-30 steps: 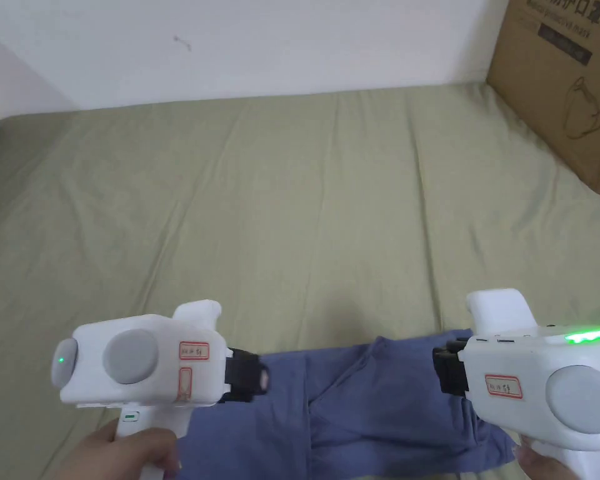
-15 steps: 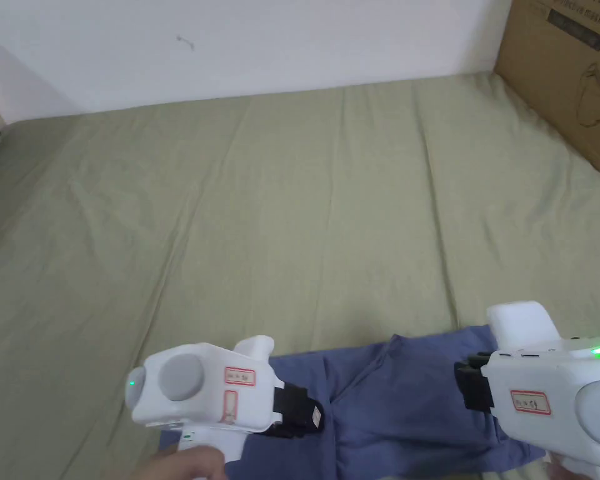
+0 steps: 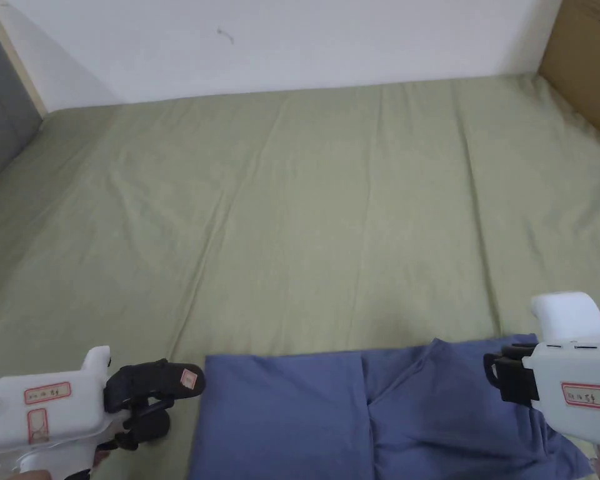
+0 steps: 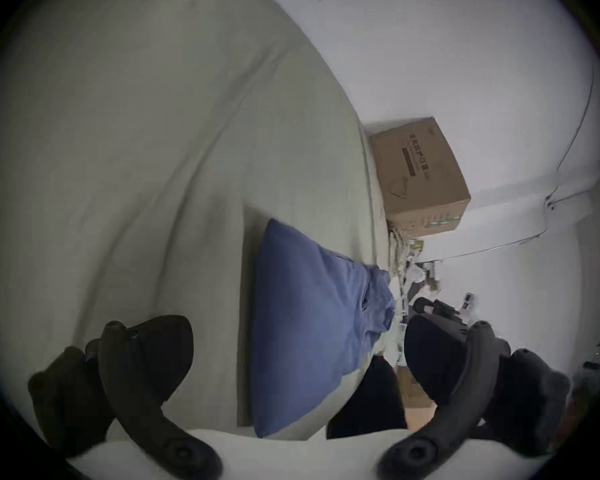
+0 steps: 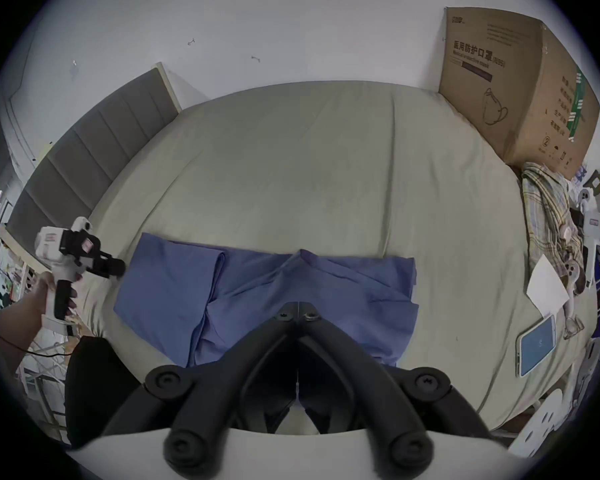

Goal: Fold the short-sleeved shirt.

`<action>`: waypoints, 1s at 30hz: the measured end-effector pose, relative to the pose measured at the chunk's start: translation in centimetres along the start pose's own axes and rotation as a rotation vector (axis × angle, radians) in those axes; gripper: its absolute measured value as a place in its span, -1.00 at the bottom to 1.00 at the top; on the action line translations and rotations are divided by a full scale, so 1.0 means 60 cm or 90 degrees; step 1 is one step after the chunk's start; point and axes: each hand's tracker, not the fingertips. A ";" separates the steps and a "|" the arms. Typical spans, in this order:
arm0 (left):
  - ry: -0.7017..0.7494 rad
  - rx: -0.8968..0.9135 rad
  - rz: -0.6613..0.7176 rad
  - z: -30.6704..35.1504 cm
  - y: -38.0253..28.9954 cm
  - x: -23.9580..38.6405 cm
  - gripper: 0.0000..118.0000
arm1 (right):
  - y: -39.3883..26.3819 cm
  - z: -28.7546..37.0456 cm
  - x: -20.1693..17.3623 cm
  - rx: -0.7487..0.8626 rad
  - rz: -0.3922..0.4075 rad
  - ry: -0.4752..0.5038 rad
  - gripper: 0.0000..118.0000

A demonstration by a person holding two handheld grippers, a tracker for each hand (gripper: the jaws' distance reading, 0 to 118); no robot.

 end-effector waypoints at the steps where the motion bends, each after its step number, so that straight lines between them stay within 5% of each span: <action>1: -0.025 -0.025 0.011 -0.017 -0.004 -0.004 1.00 | 0.002 -0.001 0.002 0.001 -0.003 -0.001 -0.99; 6: -0.186 -0.089 0.045 -0.097 -0.008 -0.001 1.00 | 0.008 -0.011 0.008 -0.018 -0.002 -0.033 -0.99; 12: -0.258 -0.119 0.058 -0.152 0.003 -0.034 1.00 | 0.013 -0.019 0.003 -0.030 0.005 -0.043 -0.99; 13: -0.259 -0.114 0.062 -0.150 0.001 -0.038 0.97 | 0.014 -0.022 0.001 -0.033 0.005 -0.040 -0.99; 14: -0.251 -0.107 0.066 -0.145 0.001 -0.045 0.66 | 0.014 -0.024 0.000 -0.034 0.005 -0.037 -0.99; 15: -0.194 -0.092 0.067 -0.144 0.003 -0.058 0.08 | 0.014 -0.026 -0.002 -0.035 0.004 -0.033 -0.99; 16: -0.048 -0.088 0.044 -0.146 0.001 -0.069 -0.78 | 0.014 -0.028 -0.004 -0.036 0.004 -0.030 -0.99; 17: -0.022 -0.091 0.033 -0.151 -0.004 -0.087 -0.84 | 0.014 -0.030 -0.007 -0.038 0.004 -0.027 -0.99; 18: -0.137 -0.065 0.046 -0.142 -0.004 -0.066 -0.84 | 0.014 -0.031 -0.010 -0.040 0.006 -0.024 -0.99; 22: 0.022 -0.063 -0.010 -0.136 -0.014 0.001 -0.84 | 0.015 -0.028 -0.021 -0.041 0.014 -0.015 -0.99; 27: 0.330 -0.018 -0.306 -0.057 -0.038 0.110 -0.84 | 0.018 -0.004 -0.030 -0.027 -0.001 0.033 -0.99; 30: 0.547 0.016 -0.365 0.001 -0.041 0.126 -0.84 | 0.014 0.009 -0.039 -0.016 0.011 0.039 -0.99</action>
